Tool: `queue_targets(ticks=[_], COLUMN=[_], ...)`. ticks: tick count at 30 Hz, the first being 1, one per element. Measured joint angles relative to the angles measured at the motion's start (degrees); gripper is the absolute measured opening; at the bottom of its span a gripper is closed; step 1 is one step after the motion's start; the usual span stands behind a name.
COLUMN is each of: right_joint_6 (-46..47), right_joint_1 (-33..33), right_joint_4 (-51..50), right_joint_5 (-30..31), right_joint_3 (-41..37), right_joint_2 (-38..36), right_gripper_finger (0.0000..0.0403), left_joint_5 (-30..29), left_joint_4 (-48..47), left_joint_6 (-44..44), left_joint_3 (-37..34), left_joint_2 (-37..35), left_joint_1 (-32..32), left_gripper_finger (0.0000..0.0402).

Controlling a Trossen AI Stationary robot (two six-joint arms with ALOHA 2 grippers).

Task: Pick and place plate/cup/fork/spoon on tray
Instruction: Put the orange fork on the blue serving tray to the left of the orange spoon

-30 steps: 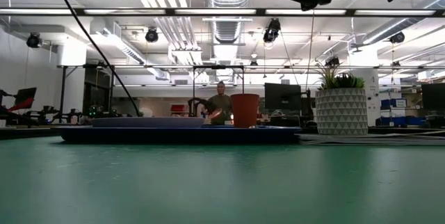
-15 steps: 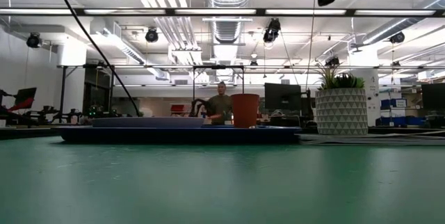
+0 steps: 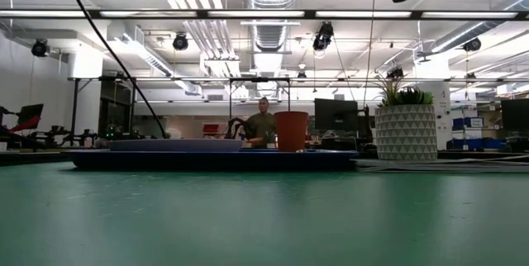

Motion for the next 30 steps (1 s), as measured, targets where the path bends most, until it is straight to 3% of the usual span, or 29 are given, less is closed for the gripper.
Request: queue_targets(ticks=[13,19,30], right_joint_6=[-0.39,-0.39,-0.44], right_joint_1=[0.00,0.00,0.00], right_joint_4=[-0.02,-0.02,-0.02], right_joint_5=[0.00,0.00,0.02], right_joint_3=[-0.09,-0.11,-0.11], right_joint_2=[0.11,0.09,0.09], right_gripper_finger=[0.0009,0.0009,0.0009], left_joint_5=[-0.22,-4.73,-5.22], left_joint_4=[0.26,1.26,1.37], left_joint_6=[0.03,0.29,0.17], left_joint_3=[0.00,0.99,1.94], left_joint_2=[0.00,-0.03,-0.26], left_joint_1=[0.02,0.52,0.79], left_gripper_finger=[0.0001,0.0001,0.0000])
